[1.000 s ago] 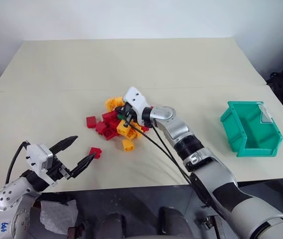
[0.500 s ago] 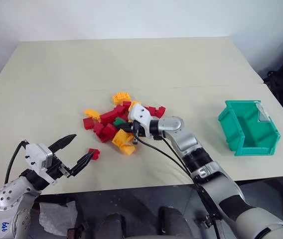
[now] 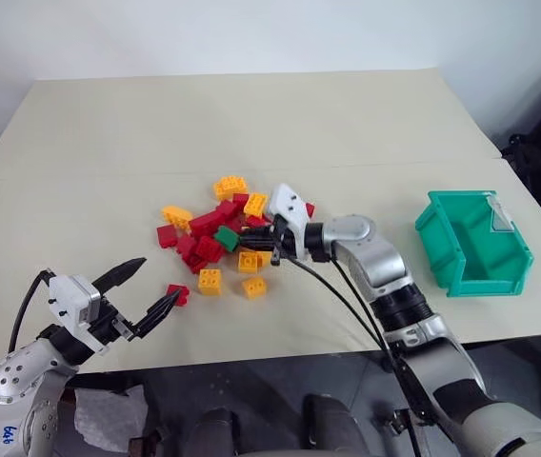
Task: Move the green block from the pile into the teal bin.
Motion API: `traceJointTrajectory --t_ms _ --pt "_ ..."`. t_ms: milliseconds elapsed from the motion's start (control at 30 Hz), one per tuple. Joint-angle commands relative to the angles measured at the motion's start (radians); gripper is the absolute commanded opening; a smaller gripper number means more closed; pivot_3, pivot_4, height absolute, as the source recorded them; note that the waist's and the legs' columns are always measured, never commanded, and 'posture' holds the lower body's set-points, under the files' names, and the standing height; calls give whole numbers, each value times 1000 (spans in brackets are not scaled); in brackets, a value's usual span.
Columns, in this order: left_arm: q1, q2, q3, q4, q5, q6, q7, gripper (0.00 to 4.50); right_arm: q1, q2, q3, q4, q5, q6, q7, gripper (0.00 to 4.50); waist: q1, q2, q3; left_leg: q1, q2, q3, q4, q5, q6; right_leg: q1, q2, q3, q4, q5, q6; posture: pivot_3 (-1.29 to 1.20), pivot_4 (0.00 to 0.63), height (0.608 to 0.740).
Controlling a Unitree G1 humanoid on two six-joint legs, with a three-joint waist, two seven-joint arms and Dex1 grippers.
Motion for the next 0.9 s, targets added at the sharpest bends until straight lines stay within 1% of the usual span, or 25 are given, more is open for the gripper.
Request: traceJointTrajectory --t_ms 33,67,133,200,267,600,633,700,833,867,900 --pt "-2 10 13 0 -3 -22 -8 4500 -27 24 15 -19 -15 31 -55 1876 0 0 0 0 0 0 0 0 0 0 0 0 0 0 0 0 150 740" --pt "-3 10 13 1 -3 -22 -9 4500 -34 28 28 -14 -25 36 -64 2323 0 0 0 0 0 0 0 0 0 0 0 0 0 0 0 0 150 740" --pt "-7 8 11 3 -2 -23 -7 4500 -46 39 55 7 -58 22 -93 2891 0 0 0 0 0 0 0 0 0 0 0 0 0 0 0 0 150 740" --pt "-8 6 10 3 -1 -24 -6 4500 -54 47 72 23 -86 10 -121 3618 -1 0 0 0 0 0 0 0 0 0 0 0 0 0 0 0 150 740" --pt "-5 4 10 -1 -1 -25 -4 4500 -55 54 89 37 -111 -3 -143 4248 -1 0 0 0 0 0 0 0 0 0 0 0 0 0 0 0 150 740" --pt "2 1 10 -6 -2 -28 3 4500 -43 86 136 93 -185 -79 -204 4248 -2 0 0 0 0 0 0 0 0 -1 0 0 0 0 0 0 150 740" --pt "2 1 9 -6 -2 -28 4 4500 -44 88 135 98 -188 -89 -210 3852 -2 0 0 0 0 0 -1 0 0 -1 0 0 0 0 0 0 150 740" --pt "1 1 8 -6 -2 -29 4 4500 -48 79 147 106 -210 -119 -215 3355 -2 0 0 0 0 0 -1 0 0 -1 0 0 0 0 0 0 150 740" --pt "0 1 6 -6 -2 -28 2 4500 -45 70 139 101 -218 -146 -215 1904 -2 0 0 0 0 0 -1 0 0 -1 0 0 0 0 0 0 150 740" --pt "-2 1 4 -5 -2 -28 2 4500 -45 69 131 97 -216 -152 -216 1601 -2 0 0 0 0 0 -1 0 0 -1 0 0 0 0 0 0 150 740" --pt "-4 1 3 -4 -2 -28 2 4500 -44 64 120 85 -207 -158 -211 1440 -2 0 0 0 0 0 -1 0 0 -1 0 0 0 0 0 0 150 740"
